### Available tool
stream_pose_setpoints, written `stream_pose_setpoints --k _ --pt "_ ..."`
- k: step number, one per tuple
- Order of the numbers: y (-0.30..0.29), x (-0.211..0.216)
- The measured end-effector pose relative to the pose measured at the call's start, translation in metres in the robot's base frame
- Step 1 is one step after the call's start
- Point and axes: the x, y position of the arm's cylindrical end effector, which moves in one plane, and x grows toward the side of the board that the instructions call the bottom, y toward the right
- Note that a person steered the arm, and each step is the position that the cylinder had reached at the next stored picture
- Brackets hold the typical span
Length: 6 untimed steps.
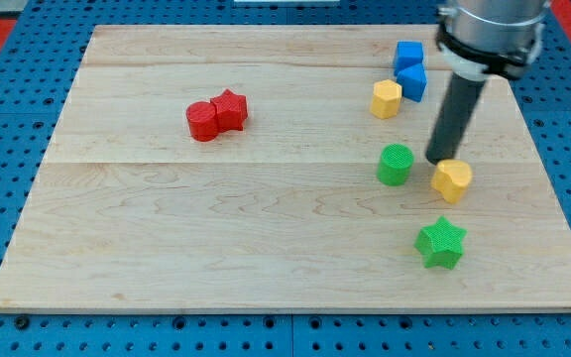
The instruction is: Place the yellow heart and green star diagonally bottom right to the green circle
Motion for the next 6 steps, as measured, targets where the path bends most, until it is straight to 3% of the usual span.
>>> stream_pose_setpoints --k 1,3,4,5,6 --pt "-0.056 0.013" --pt "-0.165 -0.015" --pt "-0.184 -0.038" --pt "-0.173 -0.009" --pt "-0.124 0.059"
